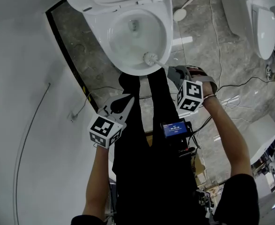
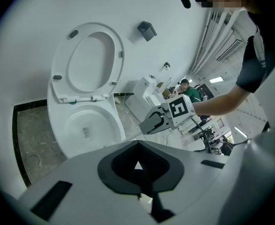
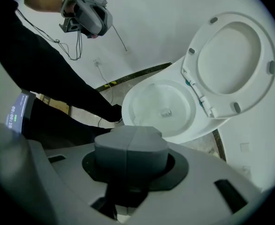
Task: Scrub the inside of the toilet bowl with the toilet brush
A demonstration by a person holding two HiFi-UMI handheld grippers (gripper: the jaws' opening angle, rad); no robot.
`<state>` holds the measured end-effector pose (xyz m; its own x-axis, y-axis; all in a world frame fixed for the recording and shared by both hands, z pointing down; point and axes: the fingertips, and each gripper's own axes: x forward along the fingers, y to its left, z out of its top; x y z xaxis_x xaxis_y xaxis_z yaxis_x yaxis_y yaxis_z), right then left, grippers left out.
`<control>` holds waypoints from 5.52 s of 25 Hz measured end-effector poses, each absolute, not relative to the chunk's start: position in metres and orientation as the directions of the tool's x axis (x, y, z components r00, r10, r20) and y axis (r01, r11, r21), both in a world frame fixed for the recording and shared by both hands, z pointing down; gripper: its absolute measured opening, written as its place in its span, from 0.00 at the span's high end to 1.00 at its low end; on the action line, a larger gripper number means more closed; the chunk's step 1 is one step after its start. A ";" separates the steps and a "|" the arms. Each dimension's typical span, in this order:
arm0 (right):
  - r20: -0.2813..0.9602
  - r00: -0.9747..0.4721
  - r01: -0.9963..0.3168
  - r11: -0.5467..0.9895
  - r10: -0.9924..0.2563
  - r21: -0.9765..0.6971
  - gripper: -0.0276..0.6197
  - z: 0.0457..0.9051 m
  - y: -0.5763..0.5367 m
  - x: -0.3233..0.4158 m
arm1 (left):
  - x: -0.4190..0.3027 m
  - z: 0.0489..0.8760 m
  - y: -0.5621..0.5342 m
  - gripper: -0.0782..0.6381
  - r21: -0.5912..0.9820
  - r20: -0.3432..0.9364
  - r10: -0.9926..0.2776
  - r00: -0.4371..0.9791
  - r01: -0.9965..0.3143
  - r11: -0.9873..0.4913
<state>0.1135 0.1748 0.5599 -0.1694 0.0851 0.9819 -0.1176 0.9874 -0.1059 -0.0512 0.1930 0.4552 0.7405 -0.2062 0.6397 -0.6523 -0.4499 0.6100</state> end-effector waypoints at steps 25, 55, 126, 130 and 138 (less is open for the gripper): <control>0.969 -0.014 0.143 0.959 -0.246 0.246 0.72 0.569 0.054 0.135 | -0.051 0.460 0.198 0.88 0.600 0.645 -0.205 0.736 -0.654 -0.460; 0.982 0.119 0.150 0.980 -0.146 0.128 0.70 0.607 0.138 0.090 | -0.066 0.460 0.197 0.88 0.607 0.658 -0.214 0.722 -0.676 -0.418; 0.874 -0.485 -0.870 0.109 -0.026 -0.480 0.66 0.631 0.079 -0.019 | -0.093 0.476 0.197 0.88 0.653 0.629 -0.202 0.751 -0.651 -0.386; 0.892 -0.451 -0.867 0.233 0.005 -0.440 0.66 0.633 0.096 -0.013 | -0.089 0.476 0.196 0.88 0.655 0.628 -0.198 0.753 -0.648 -0.388; 0.919 -0.392 -0.816 0.443 0.051 -0.372 0.66 0.638 0.140 -0.001 | -0.085 0.478 0.193 0.88 0.649 0.632 -0.202 0.748 -0.654 -0.389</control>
